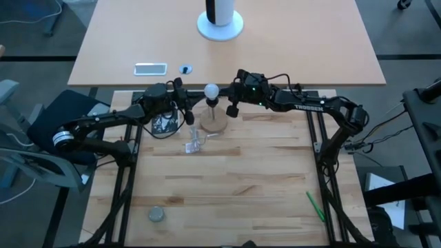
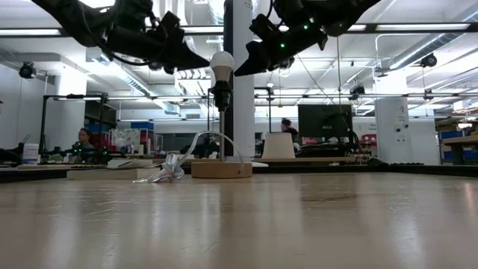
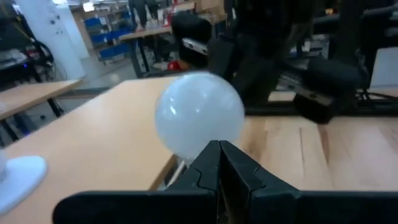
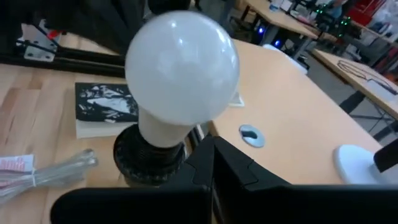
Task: Screw lightbulb
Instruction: Insert the lightbulb into the lamp
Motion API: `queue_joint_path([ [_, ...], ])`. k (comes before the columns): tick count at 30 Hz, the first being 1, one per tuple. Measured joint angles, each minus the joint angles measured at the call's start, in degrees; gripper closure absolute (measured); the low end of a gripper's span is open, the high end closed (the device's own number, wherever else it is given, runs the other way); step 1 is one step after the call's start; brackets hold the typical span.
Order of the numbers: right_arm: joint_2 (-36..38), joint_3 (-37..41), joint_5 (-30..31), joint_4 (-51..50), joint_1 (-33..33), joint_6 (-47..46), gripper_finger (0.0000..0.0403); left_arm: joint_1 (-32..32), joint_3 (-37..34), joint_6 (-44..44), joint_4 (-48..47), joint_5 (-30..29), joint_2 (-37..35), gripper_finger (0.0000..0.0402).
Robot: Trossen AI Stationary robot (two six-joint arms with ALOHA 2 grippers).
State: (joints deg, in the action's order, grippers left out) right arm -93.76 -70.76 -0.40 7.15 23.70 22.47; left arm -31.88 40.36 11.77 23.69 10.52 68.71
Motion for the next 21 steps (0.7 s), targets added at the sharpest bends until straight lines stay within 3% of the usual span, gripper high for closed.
queue_joint_path([
  [16,-0.04,0.04,-3.34,0.22,-2.23,0.25,0.0403,-0.17,0.02,0.61,2.03,-6.16,1.35,0.0401],
  [21,-0.04,0.04,-0.49,-1.2,-1.83,0.79,0.0403,-0.04,0.02,-0.5,2.45,-5.26,0.41,0.0401],
])
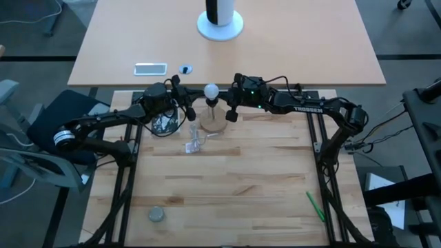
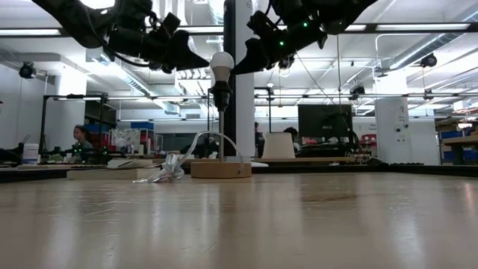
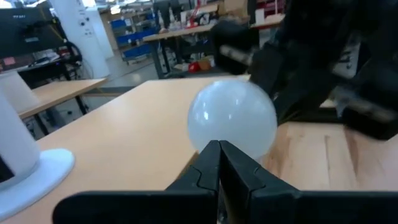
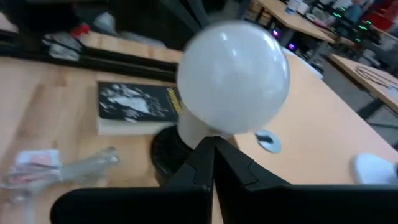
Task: Screw lightbulb
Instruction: Insert the lightbulb into the lamp
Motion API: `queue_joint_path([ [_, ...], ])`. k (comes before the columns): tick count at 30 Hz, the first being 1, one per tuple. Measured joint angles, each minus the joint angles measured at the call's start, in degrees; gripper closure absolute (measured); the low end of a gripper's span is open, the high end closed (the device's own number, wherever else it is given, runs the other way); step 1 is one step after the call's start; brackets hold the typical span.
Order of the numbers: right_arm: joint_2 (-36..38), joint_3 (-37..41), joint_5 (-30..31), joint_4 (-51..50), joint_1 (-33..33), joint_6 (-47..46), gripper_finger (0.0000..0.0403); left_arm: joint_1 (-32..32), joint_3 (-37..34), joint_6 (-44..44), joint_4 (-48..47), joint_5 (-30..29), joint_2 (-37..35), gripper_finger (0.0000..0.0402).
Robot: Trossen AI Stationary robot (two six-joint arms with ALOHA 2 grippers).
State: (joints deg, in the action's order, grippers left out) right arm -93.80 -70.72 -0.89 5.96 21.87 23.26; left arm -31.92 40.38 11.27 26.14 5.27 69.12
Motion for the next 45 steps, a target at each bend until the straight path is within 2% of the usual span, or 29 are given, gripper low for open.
queue_joint_path([
  [8,0.0,0.0,0.57,1.06,2.2,1.06,0.0403,0.42,0.0,-1.78,1.29,0.19,-0.33,0.0401],
  [14,-0.27,0.01,-6.34,3.65,2.56,-1.51,0.0403,0.43,0.0,-1.78,1.3,1.11,-0.2,0.0401],
  [17,-0.35,0.04,-7.23,3.32,2.24,-2.18,0.0403,0.42,0.0,-1.78,1.28,0.9,-0.2,0.0401],
  [21,-0.35,0.04,-8.53,2.86,1.97,-2.2,0.0403,0.42,0.0,-1.49,1.3,-4.19,-0.17,0.0401],
  [25,-0.35,0.04,-5.78,1.36,2.06,-2.29,0.0403,0.46,0.0,-2.59,1.0,-4.86,-0.56,0.0401],
  [28,-0.33,0.04,-3.57,0.88,2.47,-1.96,0.0403,0.55,0.0,-3.83,0.25,-2.85,-1.73,0.0401],
  [32,-0.31,0.02,-3.62,2.11,2.4,-1.93,0.0403,0.77,0.0,-4.56,-0.4,0.45,-3.08,0.0401],
  [38,-0.28,0.02,-3.63,3.71,2.42,-1.45,0.0403,1.3,0.0,-6.36,-0.95,1.16,-3.61,0.0401],
  [45,-0.28,0.02,-4.25,4.44,2.23,-0.87,0.0403,1.58,0.0,-5.98,-5.82,1.72,-3.61,0.0401],
])
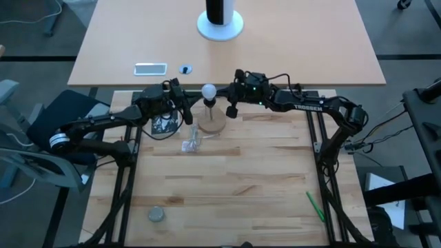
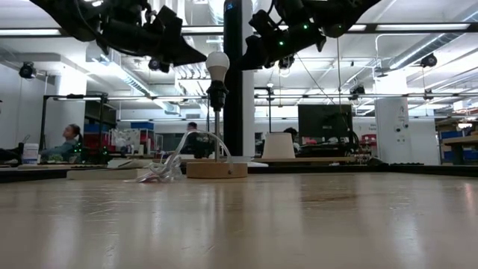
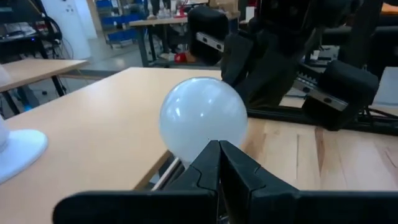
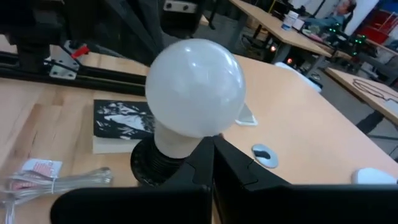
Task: Screw lightbulb
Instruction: Insert the lightbulb into the lamp
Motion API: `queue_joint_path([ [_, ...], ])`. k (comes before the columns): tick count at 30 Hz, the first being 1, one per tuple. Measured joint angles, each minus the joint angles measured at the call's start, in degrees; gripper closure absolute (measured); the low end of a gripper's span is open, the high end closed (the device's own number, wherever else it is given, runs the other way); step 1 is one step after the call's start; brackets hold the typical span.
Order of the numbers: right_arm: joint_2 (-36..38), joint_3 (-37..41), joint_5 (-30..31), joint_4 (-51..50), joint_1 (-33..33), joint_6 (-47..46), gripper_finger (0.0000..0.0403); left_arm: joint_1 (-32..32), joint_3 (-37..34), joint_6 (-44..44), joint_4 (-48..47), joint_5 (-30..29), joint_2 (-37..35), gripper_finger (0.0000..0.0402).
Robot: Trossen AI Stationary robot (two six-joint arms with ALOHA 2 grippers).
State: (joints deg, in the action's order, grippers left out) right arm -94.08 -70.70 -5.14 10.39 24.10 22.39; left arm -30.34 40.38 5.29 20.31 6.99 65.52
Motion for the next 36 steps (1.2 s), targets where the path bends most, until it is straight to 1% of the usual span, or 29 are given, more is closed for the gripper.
queue_joint_path([
  [5,0.02,0.0,-3.31,0.14,-0.11,-0.11,0.0403,-0.03,0.0,0.14,0.36,-0.4,0.29,0.0401],
  [10,0.07,0.0,-3.43,-0.83,-0.52,-0.24,0.0403,-0.03,0.0,0.38,0.61,-1.73,1.03,0.0401],
  [12,0.17,-0.03,-3.49,-1.59,-0.55,-0.67,0.0403,-0.03,0.0,0.19,-0.75,-2.32,1.03,0.0401],
  [14,0.29,-0.07,-1.57,-2.98,-0.65,-0.73,0.0403,-0.03,-0.02,0.02,-3.35,-2.48,0.65,0.0401],
  [17,0.58,-0.07,1.21,-3.97,-0.57,-0.45,0.0403,0.04,-0.02,-0.05,-4.55,-2.45,-0.72,0.0401],
  [21,0.59,-0.07,2.04,-2.08,0.09,0.24,0.0403,0.03,-0.02,0.66,-4.38,-2.43,-0.85,0.0401],
  [23,0.4,-0.07,1.41,-0.72,0.09,0.43,0.0403,0.03,-0.02,1.26,-2.63,-2.43,-0.88,0.0401],
  [27,0.39,-0.07,-2.17,-0.46,-0.26,0.7,0.0403,-0.08,-0.02,2.49,-1.9,-2.68,-0.24,0.0401],
  [30,0.38,-0.07,-4.85,-0.76,-0.46,0.7,0.0403,-0.21,-0.02,3.43,-1.35,-4.02,0.59,0.0401],
  [36,0.37,-0.07,-5.5,-2.93,-1.04,0.66,0.0403,-0.29,-0.02,3.66,-1.78,-6.1,1.71,0.0401],
])
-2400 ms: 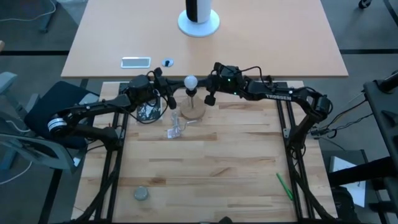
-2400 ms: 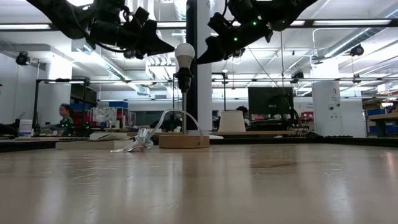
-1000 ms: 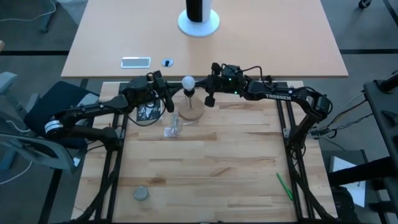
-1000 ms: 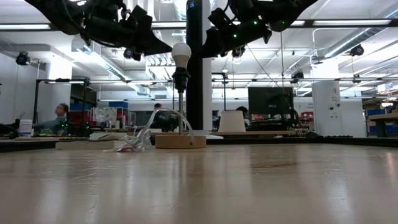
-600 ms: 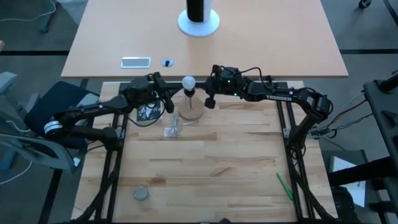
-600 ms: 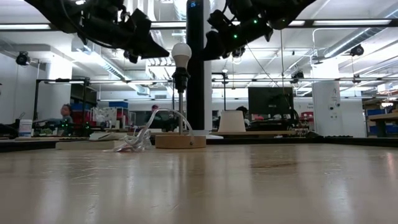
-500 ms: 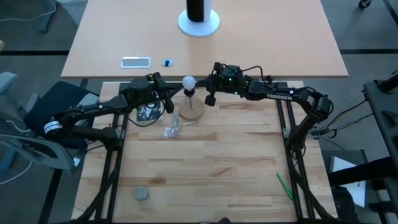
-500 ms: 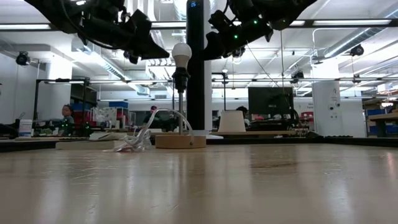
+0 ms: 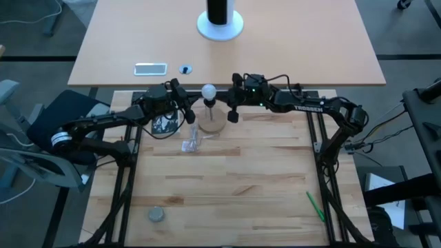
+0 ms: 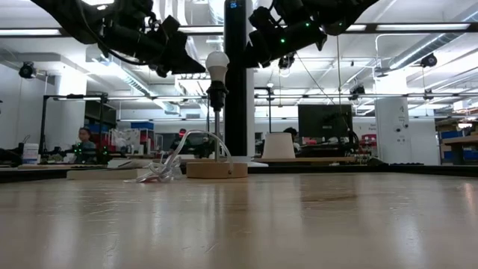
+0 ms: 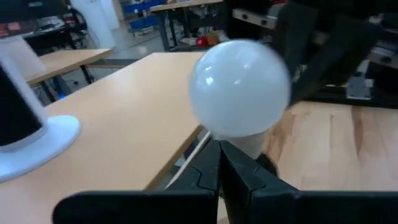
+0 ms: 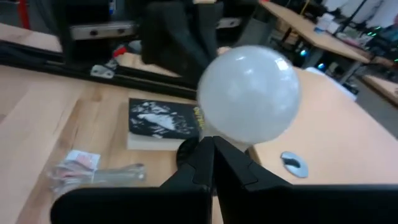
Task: Screw lightbulb
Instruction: Insert the lightbulb into the lamp
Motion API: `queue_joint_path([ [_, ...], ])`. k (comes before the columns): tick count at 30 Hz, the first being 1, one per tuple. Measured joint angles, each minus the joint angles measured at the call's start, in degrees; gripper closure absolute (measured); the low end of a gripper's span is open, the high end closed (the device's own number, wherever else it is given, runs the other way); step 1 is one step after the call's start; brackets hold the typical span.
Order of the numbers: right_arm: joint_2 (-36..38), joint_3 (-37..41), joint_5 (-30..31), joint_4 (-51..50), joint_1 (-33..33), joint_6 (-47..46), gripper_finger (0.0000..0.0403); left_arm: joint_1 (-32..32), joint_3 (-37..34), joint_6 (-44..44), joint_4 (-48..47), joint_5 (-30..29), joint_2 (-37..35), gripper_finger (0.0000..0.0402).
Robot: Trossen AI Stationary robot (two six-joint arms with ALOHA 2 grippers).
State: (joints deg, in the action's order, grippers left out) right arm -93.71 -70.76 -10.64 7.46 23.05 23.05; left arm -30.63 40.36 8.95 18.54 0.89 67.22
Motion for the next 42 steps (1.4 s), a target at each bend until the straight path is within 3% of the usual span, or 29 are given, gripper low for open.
queue_joint_path([
  [7,0.13,0.0,8.97,-2.42,0.52,0.59,0.0403,0.06,0.0,0.13,-6.97,0.42,-2.08,0.0401],
  [13,-0.11,0.0,8.53,1.88,1.02,1.29,0.0403,0.08,0.02,1.06,-0.68,5.69,-1.85,0.0401],
  [18,-0.11,0.0,2.9,2.25,0.7,1.83,0.0403,-0.08,0.02,1.48,0.96,5.51,-1.0,0.0401],
  [27,-0.24,0.02,-0.41,-0.71,-0.71,1.48,0.0403,-0.22,0.0,1.55,0.69,-1.56,0.61,0.0401],
  [31,-0.22,0.02,0.86,-1.64,-0.46,1.44,0.0403,-0.24,0.0,1.52,0.28,-1.71,0.4,0.0401],
  [35,-0.22,0.02,7.43,-2.98,-0.41,2.35,0.0403,-0.22,0.0,0.83,-1.01,-1.59,-0.83,0.0401],
  [37,-0.22,0.02,10.2,-2.98,-0.07,2.42,0.0403,-0.18,0.0,0.22,-1.51,0.59,-1.42,0.0401],
  [42,-0.22,0.02,10.16,-0.77,0.98,2.59,0.0403,-0.05,0.0,-1.61,-0.95,6.12,-1.97,0.0401],
])
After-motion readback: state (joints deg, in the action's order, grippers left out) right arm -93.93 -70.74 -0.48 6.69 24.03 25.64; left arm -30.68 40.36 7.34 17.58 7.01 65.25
